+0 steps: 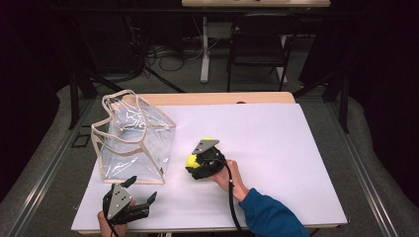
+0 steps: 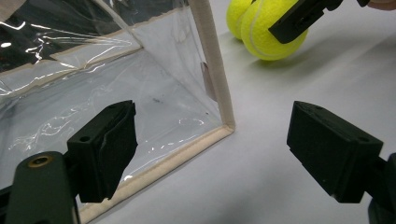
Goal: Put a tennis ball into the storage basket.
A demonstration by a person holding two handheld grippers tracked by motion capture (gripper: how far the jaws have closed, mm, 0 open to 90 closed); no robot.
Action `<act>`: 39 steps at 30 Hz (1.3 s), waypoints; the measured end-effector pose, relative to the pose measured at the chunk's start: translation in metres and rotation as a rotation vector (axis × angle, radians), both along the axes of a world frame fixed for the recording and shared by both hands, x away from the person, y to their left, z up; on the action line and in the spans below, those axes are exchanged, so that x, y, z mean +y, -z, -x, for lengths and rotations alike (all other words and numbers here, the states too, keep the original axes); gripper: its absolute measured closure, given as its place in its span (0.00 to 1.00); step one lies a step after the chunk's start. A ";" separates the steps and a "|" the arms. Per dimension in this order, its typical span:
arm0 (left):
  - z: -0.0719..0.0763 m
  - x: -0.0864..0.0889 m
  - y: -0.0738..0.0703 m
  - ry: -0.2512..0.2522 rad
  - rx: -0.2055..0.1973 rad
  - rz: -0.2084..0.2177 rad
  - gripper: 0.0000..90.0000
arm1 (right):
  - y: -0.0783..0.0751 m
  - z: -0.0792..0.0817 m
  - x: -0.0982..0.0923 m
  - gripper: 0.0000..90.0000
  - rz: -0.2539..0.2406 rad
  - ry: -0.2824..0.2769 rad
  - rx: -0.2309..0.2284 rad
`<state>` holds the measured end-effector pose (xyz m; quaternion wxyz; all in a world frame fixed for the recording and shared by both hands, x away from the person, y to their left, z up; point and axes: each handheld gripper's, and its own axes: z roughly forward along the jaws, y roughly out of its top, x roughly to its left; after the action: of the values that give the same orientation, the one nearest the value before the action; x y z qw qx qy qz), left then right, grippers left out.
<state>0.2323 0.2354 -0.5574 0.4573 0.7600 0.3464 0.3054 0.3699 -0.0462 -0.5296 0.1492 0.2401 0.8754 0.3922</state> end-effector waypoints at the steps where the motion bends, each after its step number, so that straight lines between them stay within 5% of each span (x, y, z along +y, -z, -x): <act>1: 0.000 0.000 0.000 -0.002 0.001 0.001 0.18 | 0.000 0.001 0.000 0.30 -0.002 0.001 0.001; 39: 0.000 -0.001 0.001 -0.009 0.002 0.004 0.18 | -0.027 0.004 -0.010 0.30 -0.044 0.010 -0.053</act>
<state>0.2323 0.2347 -0.5580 0.4570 0.7578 0.3511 0.3059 0.3655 -0.0563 -0.5031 0.1689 0.2370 0.8610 0.4171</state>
